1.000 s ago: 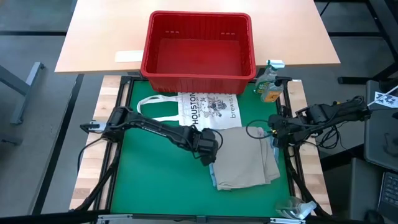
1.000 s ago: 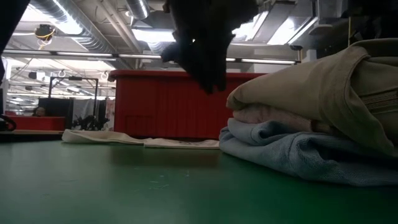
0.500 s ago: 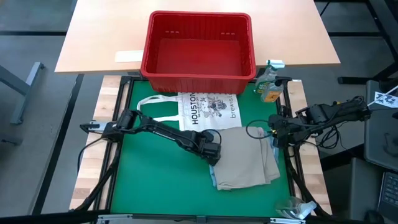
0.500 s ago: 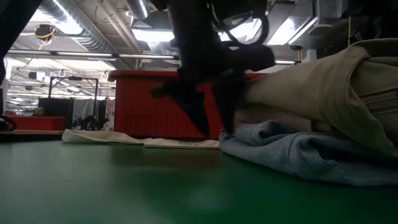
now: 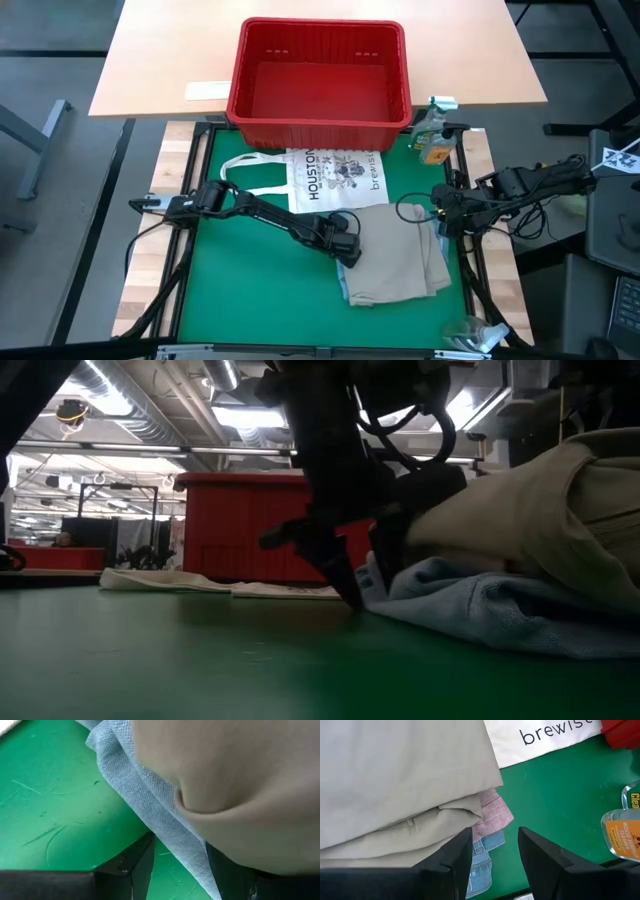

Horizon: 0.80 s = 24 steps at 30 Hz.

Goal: Fold Laundry from Bin
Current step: Put the folded clothes into the red laundry bin

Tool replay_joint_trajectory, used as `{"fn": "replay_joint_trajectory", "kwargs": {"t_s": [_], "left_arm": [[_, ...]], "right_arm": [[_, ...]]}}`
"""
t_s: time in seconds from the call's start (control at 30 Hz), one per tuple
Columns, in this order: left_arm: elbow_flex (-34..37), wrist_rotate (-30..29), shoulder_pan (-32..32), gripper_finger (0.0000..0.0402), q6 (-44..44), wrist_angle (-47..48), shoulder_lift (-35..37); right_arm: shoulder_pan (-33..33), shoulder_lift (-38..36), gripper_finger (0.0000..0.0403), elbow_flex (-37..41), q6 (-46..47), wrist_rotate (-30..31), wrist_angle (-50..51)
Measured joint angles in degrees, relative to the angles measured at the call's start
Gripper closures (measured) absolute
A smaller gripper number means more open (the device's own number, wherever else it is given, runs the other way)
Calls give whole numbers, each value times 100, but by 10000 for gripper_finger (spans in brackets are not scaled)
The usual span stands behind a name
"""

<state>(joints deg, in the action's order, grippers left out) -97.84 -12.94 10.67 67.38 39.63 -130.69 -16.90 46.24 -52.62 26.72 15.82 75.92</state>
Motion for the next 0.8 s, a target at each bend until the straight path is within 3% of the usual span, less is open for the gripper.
{"fn": "replay_joint_trajectory", "kwargs": {"t_s": [0.2, 0.5, 0.7, 0.8], "left_arm": [[-9, 1, -6, 241, -217, 40, -75], [5, 41, -41, 386, -645, 243, 33], [11, 72, -67, 393, -745, 798, 126], [19, 82, -65, 398, -794, 1334, 243]], "right_arm": [[2, 0, 243, 0, 0, -2, 2], [4, -1, 243, 0, 0, -33, 0], [4, -1, 243, 0, 37, -33, -51], [4, 1, 243, 0, 502, -42, -324]]}}
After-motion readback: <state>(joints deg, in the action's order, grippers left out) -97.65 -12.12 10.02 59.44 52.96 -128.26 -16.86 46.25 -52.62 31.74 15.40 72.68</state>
